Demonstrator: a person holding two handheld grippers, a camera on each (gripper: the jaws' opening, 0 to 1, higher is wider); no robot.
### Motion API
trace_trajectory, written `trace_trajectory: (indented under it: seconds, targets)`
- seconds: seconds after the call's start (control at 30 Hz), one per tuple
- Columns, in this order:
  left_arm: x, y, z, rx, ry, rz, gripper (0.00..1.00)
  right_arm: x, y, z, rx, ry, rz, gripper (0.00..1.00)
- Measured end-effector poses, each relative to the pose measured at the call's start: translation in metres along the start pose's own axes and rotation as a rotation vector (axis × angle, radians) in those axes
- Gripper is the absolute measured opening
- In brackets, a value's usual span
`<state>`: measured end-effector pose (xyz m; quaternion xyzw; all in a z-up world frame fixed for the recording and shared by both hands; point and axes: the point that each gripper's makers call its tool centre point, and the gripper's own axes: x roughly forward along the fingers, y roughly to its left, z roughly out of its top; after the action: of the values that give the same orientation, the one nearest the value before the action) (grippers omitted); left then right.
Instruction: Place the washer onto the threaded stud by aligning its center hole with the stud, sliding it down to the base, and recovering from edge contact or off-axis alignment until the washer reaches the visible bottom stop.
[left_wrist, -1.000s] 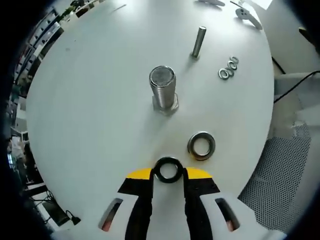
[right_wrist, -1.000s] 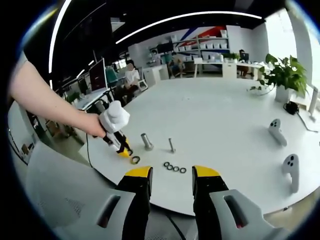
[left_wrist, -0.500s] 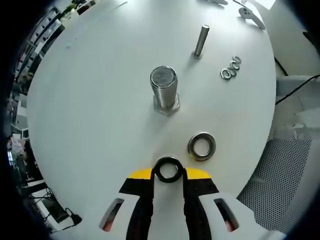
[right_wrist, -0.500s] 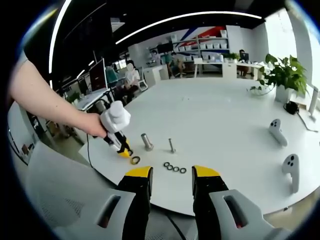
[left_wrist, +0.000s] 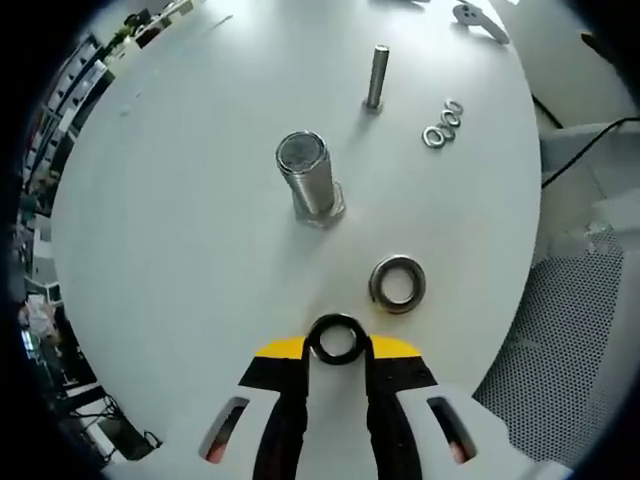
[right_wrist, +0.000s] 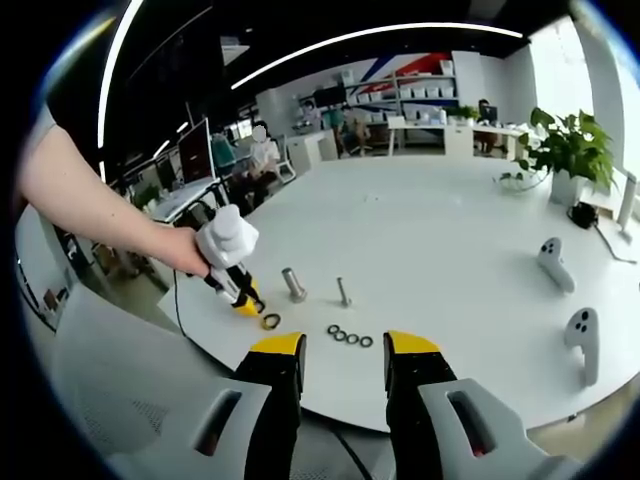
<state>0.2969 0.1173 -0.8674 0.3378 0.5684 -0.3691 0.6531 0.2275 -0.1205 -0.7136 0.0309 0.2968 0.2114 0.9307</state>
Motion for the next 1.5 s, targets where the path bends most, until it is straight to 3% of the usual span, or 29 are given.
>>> trace_trajectory:
  seconds: [0.53, 0.9, 1.2, 1.5]
  targets:
    - [-0.038, 0.009, 0.034, 0.137, -0.107, 0.04, 0.19, 0.0, -0.001, 0.001, 0.01, -0.003, -0.003, 0.33]
    - [-0.058, 0.013, 0.06, 0.157, -0.178, 0.052, 0.19, -0.001, -0.001, 0.001, 0.012, -0.006, -0.003, 0.33]
    - [-0.058, 0.013, 0.082, 0.176, -0.201, 0.055, 0.19, -0.001, -0.002, 0.001, 0.015, -0.008, -0.005, 0.33]
    - [-0.053, 0.01, 0.091, 0.2, -0.189, 0.046, 0.19, -0.001, -0.002, 0.002, 0.018, -0.011, -0.009, 0.32]
